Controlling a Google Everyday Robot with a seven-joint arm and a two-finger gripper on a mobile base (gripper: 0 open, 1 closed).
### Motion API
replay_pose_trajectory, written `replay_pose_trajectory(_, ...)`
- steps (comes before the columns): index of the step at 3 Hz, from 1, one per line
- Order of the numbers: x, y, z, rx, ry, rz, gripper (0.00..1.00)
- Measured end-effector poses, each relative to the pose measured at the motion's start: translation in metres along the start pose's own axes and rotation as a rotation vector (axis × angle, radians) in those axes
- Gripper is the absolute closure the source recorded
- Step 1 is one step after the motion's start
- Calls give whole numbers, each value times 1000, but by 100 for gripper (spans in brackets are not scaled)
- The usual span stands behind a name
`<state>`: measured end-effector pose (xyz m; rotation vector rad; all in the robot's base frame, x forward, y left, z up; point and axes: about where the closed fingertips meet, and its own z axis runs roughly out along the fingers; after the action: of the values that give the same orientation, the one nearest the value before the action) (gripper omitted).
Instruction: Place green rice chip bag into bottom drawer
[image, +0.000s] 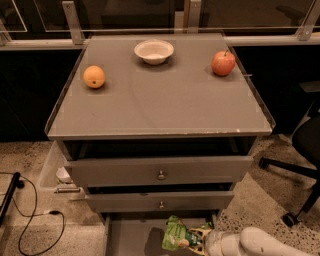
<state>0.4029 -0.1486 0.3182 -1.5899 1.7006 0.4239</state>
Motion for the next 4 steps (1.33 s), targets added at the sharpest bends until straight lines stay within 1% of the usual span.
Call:
replay_pose_trajectory(1,9,1,9,6,20,17,100)
replay_pose_trajectory(2,40,-3,42,15,54,0,100)
replay_pose_trajectory(3,69,-6,81,36,37,-19,100)
replay_pose_trajectory(4,90,-14,110,63,19,-40,100)
